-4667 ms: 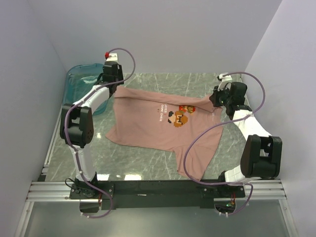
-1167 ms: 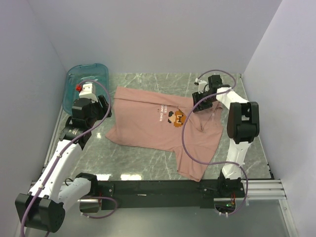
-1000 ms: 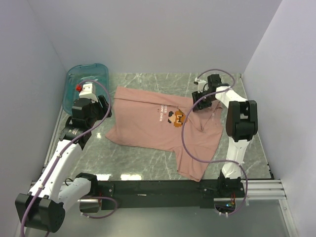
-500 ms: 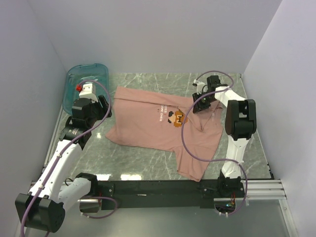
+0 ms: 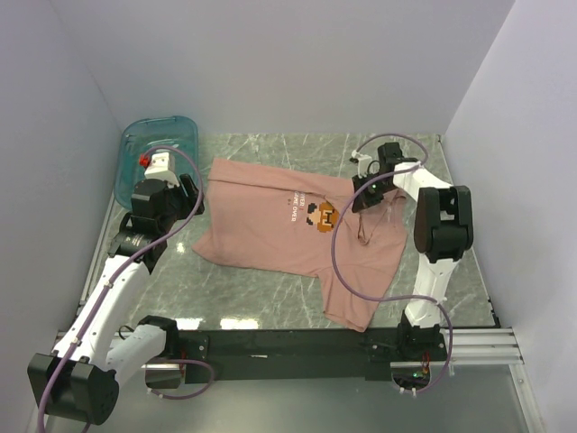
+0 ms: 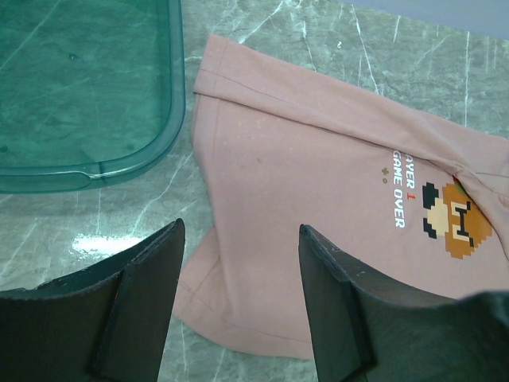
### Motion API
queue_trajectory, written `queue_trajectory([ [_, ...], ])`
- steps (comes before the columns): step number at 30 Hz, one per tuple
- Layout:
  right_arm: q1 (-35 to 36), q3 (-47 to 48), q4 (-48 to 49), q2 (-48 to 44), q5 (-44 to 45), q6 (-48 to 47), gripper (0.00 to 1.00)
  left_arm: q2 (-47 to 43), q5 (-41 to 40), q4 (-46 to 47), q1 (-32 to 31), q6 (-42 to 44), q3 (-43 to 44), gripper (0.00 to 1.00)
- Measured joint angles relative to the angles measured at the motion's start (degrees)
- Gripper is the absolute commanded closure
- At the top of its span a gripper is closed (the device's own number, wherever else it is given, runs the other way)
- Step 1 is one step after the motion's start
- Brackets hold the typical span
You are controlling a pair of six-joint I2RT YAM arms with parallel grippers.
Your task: Fold and stack the t-shirts
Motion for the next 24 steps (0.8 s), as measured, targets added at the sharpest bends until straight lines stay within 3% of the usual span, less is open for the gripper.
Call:
queue_trajectory([
  [7, 2.45, -2.82, -0.31, -4.04, -1.25, -1.07, 0.94, 0.00, 0.04, 0.00, 0.00, 0.00, 0.00, 0.35],
  [24, 8.55, -2.84, -0.28, -4.07, -1.38, -0.59, 0.94, 0.02, 0.39, 0.00, 0.00, 0.00, -0.02, 0.35],
])
